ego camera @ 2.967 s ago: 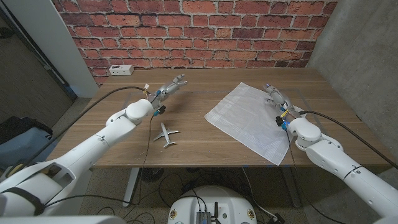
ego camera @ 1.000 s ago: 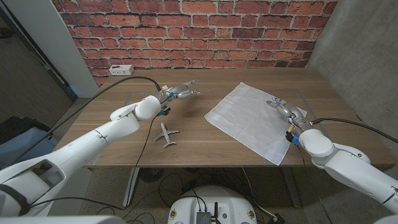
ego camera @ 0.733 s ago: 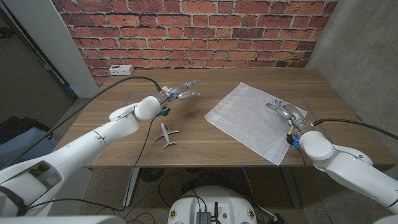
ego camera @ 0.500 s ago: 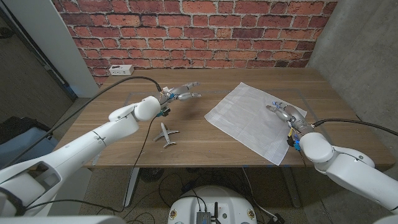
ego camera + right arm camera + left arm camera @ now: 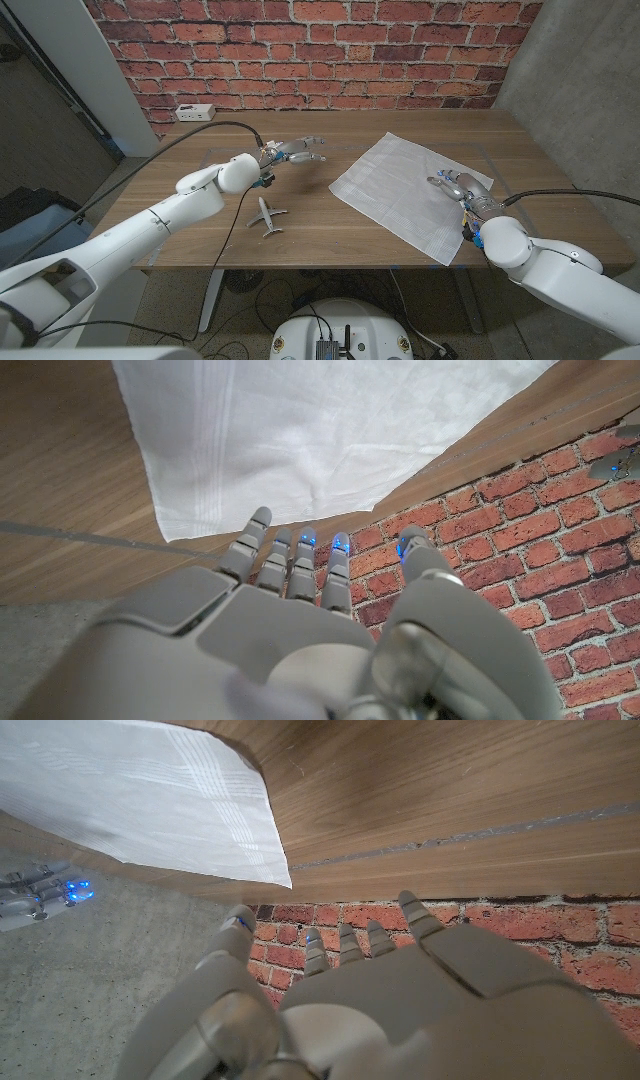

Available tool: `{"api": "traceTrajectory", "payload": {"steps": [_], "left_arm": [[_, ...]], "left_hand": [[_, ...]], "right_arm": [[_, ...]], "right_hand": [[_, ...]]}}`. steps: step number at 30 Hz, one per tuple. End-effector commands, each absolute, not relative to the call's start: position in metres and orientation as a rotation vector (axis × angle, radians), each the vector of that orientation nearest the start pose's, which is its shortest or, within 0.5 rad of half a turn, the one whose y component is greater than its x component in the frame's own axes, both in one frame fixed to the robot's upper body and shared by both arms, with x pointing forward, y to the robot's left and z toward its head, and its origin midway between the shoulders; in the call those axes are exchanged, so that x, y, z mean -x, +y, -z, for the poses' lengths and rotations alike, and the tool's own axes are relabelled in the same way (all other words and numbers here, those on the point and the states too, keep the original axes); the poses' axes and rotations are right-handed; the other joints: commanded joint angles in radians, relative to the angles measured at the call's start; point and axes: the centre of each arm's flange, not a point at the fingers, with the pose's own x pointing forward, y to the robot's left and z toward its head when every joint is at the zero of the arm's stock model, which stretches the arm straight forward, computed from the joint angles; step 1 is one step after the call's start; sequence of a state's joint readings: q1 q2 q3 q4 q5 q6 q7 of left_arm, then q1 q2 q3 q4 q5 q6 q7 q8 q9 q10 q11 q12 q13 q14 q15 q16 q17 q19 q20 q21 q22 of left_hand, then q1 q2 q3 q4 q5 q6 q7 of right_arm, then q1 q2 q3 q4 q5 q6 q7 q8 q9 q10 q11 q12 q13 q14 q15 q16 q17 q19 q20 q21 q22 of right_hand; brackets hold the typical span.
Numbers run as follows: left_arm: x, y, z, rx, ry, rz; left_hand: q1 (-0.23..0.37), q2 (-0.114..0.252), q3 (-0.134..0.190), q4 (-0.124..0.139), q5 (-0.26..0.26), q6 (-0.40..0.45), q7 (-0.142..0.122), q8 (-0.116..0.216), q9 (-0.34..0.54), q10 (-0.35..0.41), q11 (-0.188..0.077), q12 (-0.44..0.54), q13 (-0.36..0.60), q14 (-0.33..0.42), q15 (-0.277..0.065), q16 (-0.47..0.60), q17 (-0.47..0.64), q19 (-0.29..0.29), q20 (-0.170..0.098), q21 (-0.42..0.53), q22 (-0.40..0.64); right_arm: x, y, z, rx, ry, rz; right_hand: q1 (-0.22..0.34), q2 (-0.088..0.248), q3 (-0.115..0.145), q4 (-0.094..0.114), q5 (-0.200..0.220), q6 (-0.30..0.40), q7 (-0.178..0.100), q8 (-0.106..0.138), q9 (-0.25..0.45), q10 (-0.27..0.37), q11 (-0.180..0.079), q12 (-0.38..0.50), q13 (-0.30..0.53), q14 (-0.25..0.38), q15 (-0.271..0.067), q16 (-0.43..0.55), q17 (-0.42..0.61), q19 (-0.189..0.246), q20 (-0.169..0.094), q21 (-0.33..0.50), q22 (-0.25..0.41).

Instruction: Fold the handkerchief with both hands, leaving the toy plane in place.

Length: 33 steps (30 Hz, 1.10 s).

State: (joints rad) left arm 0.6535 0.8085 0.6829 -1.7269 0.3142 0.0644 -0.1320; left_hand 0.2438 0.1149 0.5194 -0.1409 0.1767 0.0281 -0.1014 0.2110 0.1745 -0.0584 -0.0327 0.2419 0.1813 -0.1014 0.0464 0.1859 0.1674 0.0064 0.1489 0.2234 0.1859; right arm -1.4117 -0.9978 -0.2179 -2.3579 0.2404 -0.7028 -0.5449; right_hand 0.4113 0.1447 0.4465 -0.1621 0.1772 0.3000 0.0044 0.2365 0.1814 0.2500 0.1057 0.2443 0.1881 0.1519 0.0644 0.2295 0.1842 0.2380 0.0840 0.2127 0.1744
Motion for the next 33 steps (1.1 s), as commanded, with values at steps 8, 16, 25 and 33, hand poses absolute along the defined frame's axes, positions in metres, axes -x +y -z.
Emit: {"api": "traceTrajectory", "payload": {"steps": [8,16,25,33], "left_arm": [[-0.593,0.174,-0.036,-1.455,-0.658,0.24],[-0.583,0.167,-0.036,-1.547,-0.682,0.176],[-0.571,0.16,-0.032,-1.643,-0.707,0.11],[-0.563,0.155,-0.028,-1.715,-0.733,0.061]], "left_hand": [[0.067,-0.011,0.011,-0.025,-0.004,0.169,0.011,0.02,0.003,0.149,0.001,0.026,0.002,0.087,-0.013,0.013,0.003,0.057,0.008,0.013,0.002],[0.119,-0.02,0.022,-0.036,-0.003,0.241,0.015,0.023,0.003,0.224,-0.026,0.033,0.002,0.124,-0.036,0.01,0.002,0.089,0.012,0.015,0.0],[0.217,-0.055,0.032,-0.047,0.001,0.358,0.011,0.039,0.004,0.308,-0.051,0.033,0.003,0.176,-0.051,0.01,0.002,0.125,0.004,0.013,-0.001],[0.315,-0.094,0.036,-0.051,0.008,0.438,0.002,0.051,0.004,0.35,-0.065,0.026,0.003,0.199,-0.058,0.007,0.002,0.15,-0.004,0.011,-0.002]], "right_arm": [[-0.447,-0.27,0.088,0.892,-0.165,0.273],[-0.44,-0.262,0.091,0.926,-0.134,0.296],[-0.43,-0.255,0.092,0.98,-0.111,0.338],[-0.42,-0.244,0.096,1.061,-0.085,0.393]], "right_hand": [[0.038,0.018,0.016,0.005,0.001,0.06,-0.001,0.009,0.004,0.043,-0.002,0.008,0.004,0.043,-0.022,0.013,0.005,0.028,-0.01,0.01,0.002],[0.059,0.04,0.029,0.014,0.005,0.097,-0.002,0.011,0.004,0.074,-0.011,0.01,0.004,0.073,-0.039,0.022,0.01,0.046,-0.019,0.012,0.002],[0.12,0.031,0.052,-0.005,0.005,0.138,-0.012,0.01,0.005,0.109,-0.025,0.009,0.003,0.108,-0.061,0.026,0.007,0.075,-0.02,0.015,0.002],[0.191,-0.044,0.036,-0.024,0.007,0.2,-0.023,0.009,0.004,0.149,-0.047,0.003,0.003,0.15,-0.084,0.022,0.0,0.115,-0.016,0.017,0.001]]}}
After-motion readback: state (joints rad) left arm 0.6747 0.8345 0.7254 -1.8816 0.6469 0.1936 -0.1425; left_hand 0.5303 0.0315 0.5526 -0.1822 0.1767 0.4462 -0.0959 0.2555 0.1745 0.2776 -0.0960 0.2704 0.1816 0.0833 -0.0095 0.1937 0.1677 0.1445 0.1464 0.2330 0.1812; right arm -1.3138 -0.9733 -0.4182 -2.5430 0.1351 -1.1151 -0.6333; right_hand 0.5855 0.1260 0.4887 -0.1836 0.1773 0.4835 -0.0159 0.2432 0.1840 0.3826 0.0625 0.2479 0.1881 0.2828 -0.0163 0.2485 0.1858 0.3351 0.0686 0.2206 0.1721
